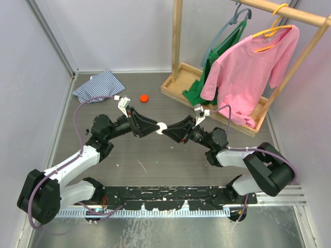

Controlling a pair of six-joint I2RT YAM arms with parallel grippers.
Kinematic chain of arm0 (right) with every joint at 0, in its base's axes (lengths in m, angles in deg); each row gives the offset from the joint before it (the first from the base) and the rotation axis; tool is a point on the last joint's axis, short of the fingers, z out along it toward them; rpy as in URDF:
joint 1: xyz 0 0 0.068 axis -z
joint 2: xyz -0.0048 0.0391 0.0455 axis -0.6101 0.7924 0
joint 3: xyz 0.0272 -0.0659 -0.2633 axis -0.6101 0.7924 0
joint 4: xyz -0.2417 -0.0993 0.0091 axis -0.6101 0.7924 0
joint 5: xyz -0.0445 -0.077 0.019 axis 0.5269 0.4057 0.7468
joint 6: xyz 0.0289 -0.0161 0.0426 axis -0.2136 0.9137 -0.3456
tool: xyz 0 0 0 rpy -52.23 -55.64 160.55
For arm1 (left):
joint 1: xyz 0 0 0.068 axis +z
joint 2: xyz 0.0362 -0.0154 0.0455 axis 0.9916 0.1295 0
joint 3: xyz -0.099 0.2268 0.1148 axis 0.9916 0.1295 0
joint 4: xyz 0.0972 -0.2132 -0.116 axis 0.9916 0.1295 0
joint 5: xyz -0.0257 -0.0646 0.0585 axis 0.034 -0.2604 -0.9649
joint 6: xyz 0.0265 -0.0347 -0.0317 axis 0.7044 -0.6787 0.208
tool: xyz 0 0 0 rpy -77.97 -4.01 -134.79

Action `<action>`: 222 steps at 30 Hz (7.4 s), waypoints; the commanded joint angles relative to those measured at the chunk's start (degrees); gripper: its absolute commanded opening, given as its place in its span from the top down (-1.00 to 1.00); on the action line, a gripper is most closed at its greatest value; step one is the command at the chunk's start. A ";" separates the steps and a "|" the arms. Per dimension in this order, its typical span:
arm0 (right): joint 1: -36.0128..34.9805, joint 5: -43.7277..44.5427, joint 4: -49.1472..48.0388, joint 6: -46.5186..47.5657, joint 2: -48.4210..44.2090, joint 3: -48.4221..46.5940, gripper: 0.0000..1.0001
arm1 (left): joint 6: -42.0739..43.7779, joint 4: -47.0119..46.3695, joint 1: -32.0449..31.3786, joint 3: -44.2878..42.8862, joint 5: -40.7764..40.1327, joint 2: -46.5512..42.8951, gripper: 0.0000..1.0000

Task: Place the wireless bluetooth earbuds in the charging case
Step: Pick up the charging case at the center of the board, then open the charging case.

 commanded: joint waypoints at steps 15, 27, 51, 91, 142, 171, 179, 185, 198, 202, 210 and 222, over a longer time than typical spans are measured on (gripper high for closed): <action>0.51 -1.96 -4.77 -0.14 -0.19 -3.53 0.37 | 0.08 -5.46 0.30 -0.66 3.51 0.96 0.67; 3.99 -13.80 23.47 14.02 -9.04 -8.75 -0.28 | 17.94 16.73 0.30 -5.77 5.75 -5.28 0.96; 3.24 -23.72 48.23 41.55 -11.90 -15.88 -0.49 | 35.56 27.03 -1.98 -12.05 9.47 -4.81 0.94; 2.43 -22.94 43.52 37.38 -9.27 -15.14 -0.01 | 42.88 31.33 -6.72 -13.71 1.58 -6.34 0.96; 2.44 -24.23 37.90 30.85 -9.11 -14.68 0.46 | 43.07 29.99 -8.75 -12.33 -3.74 -7.98 0.97; 2.48 -25.27 38.61 31.09 -9.41 -15.21 0.60 | 41.31 28.03 -8.75 -11.78 -2.44 -7.41 0.98; 2.45 -26.17 39.25 31.86 -9.62 -15.23 0.91 | 40.26 28.28 -8.75 -11.25 -3.21 -8.36 0.55; 2.45 -26.14 40.19 33.77 -10.87 -14.54 0.96 | 39.10 28.29 -8.75 -10.89 -3.51 -8.46 0.09; 2.53 -24.09 34.20 33.58 -13.08 -10.59 0.98 | 37.81 29.44 -8.75 -12.63 -2.84 -4.92 -0.08; 2.47 -23.60 30.89 32.41 -12.81 -8.98 0.98 | 37.16 29.26 -8.75 -13.32 -2.82 -4.57 -0.08; 2.51 -21.57 22.95 29.94 -13.11 -5.26 0.98 | 35.05 29.75 -8.75 -15.08 -6.15 -3.29 -0.03; 2.49 -21.21 19.69 29.15 -13.19 -3.17 0.98 | 31.90 31.13 -8.75 -17.37 -10.36 -1.75 -0.09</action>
